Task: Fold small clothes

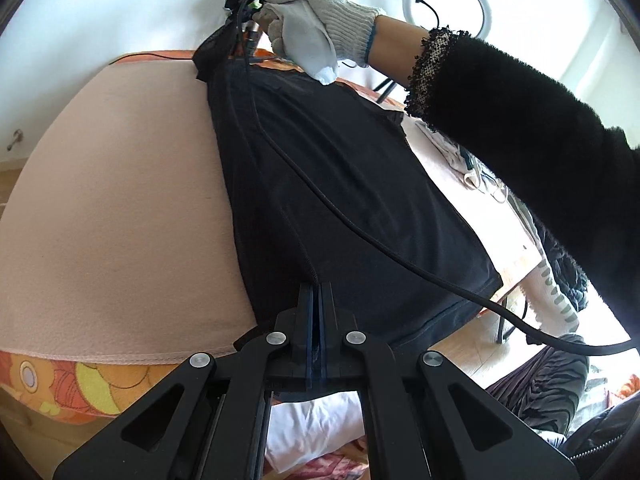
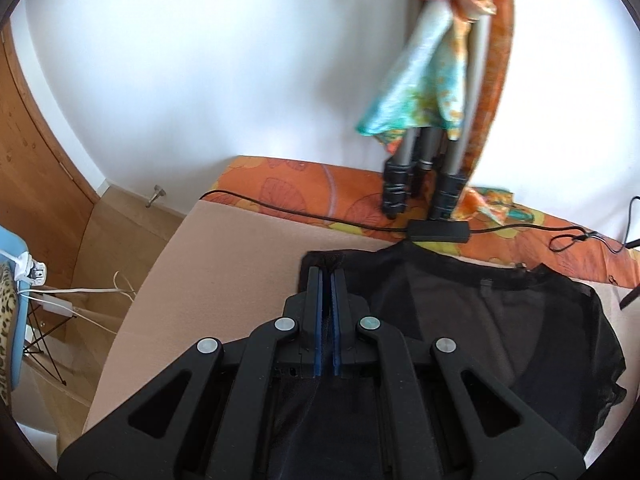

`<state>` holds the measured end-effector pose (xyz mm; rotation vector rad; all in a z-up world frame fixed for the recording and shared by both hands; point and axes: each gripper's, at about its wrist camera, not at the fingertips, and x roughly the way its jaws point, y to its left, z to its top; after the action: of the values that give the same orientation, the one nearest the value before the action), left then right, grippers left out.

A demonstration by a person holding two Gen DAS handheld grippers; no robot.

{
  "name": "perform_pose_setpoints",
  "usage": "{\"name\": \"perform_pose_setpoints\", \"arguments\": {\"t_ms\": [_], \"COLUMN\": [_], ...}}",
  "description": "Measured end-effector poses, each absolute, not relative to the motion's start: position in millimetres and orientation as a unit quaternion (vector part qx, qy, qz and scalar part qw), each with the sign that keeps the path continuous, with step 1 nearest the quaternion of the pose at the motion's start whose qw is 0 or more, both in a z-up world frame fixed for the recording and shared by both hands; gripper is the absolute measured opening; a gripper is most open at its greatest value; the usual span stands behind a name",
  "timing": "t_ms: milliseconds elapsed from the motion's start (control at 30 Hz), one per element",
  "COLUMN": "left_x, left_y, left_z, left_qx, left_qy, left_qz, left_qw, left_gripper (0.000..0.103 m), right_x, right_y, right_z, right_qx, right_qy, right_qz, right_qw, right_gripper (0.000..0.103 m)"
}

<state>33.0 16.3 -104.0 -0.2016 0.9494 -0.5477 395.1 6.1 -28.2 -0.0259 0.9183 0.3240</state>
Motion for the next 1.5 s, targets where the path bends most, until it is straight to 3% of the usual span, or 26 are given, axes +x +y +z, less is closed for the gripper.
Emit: {"name": "perform_pose_setpoints", "arguments": {"t_ms": [300,700,767,833,867,900,1033,1267,1500], "left_x": [37,41,42,42,40,36,24,33,27], "left_y": [-33,-46,-51,-53,-53,-53,-46,0,2], "left_z": [-112,-118,-120,-120,-117,-113,-93,-74,-62], "left_qx": [-0.055,-0.036,-0.035,-0.054,-0.053,-0.048,-0.038,-0.094,-0.076], "left_qy": [0.469,0.488,0.499,0.509,0.504,0.493,0.453,0.42,0.387], "left_qz": [-0.296,-0.312,-0.316,-0.337,-0.342,-0.347,-0.362,-0.31,-0.278], "left_qw": [0.831,0.815,0.806,0.79,0.792,0.797,0.814,0.848,0.876], "left_gripper": [0.001,0.001,0.009,0.029,0.035,0.042,0.049,0.05,0.05], "right_x": [389,395,398,398,397,394,380,351,296], "right_y": [-91,-111,-111,-112,-114,-116,-134,-195,-252], "right_z": [-59,-84,-88,-90,-88,-85,-61,-4,43], "right_qx": [0.008,-0.001,-0.001,-0.002,-0.003,-0.006,-0.003,0.048,0.062], "right_qy": [0.46,0.468,0.475,0.479,0.476,0.468,0.438,0.406,0.37], "right_qz": [0.091,0.086,0.084,0.078,0.071,0.066,0.076,0.077,0.067], "right_qw": [0.883,0.88,0.876,0.874,0.876,0.881,0.896,0.909,0.924], "right_gripper": [0.004,0.004,0.005,0.022,0.049,0.066,0.068,0.068,0.068]}}
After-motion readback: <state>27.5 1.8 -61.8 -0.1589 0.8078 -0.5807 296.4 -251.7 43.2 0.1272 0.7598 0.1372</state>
